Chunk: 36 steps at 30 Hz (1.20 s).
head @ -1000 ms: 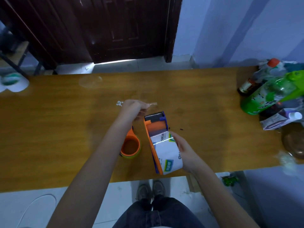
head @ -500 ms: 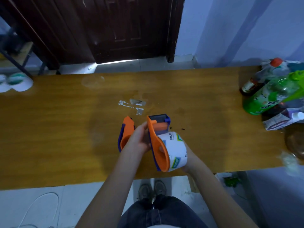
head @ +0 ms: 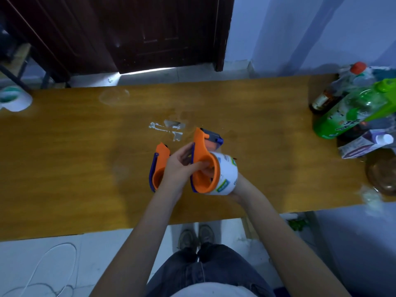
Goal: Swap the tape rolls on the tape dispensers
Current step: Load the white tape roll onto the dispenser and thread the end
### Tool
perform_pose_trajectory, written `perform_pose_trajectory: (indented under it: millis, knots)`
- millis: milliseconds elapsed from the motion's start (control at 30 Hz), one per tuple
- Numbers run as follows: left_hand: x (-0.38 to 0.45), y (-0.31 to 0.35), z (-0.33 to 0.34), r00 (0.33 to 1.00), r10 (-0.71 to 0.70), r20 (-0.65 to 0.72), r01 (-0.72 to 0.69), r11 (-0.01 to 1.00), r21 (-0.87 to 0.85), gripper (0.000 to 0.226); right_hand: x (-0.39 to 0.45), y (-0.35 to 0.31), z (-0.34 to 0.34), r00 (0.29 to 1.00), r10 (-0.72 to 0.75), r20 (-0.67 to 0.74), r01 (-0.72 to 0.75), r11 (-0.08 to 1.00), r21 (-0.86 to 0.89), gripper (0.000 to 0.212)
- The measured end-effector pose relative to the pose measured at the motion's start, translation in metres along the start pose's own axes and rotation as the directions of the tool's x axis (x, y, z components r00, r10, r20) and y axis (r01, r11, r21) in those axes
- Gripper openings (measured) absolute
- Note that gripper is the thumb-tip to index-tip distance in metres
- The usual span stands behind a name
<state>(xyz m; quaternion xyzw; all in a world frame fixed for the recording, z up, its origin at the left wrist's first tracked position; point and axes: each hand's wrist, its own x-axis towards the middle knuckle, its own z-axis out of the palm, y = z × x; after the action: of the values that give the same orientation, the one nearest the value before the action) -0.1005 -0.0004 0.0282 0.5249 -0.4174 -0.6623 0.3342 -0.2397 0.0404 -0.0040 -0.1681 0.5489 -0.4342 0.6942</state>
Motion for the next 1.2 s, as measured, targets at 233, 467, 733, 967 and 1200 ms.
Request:
perform_pose_trajectory:
  millis: [233, 467, 733, 967, 1200]
  knots:
    - [0.023, 0.007, 0.0, 0.983, 0.179, -0.048, -0.164, 0.961, 0.221, 0.06, 0.004, 0.0, -0.019, 0.991, -0.037, -0.127, 0.038, 0.999, 0.001, 0.031]
    - [0.05, -0.02, 0.013, 0.974, 0.21, -0.084, -0.087, 0.688, 0.72, 0.066, 0.015, 0.01, -0.016, 0.967, -0.232, -0.106, 0.131, 0.807, -0.576, 0.008]
    - [0.054, -0.04, 0.021, 0.98, 0.145, -0.139, 0.037, 0.549, 0.835, 0.045, 0.043, 0.025, -0.022, 0.947, -0.231, -0.223, -0.07, 0.53, -0.845, 0.021]
    - [0.063, -0.051, 0.022, 0.98, 0.163, -0.114, 0.025, 0.465, 0.885, 0.042, 0.059, 0.043, -0.033, 0.957, -0.217, -0.191, -0.06, 0.497, -0.866, 0.021]
    - [0.063, -0.054, 0.029, 0.988, 0.121, -0.101, 0.054, 0.348, 0.936, 0.069, 0.059, 0.044, -0.035, 0.959, -0.211, -0.188, -0.057, 0.507, -0.86, 0.026]
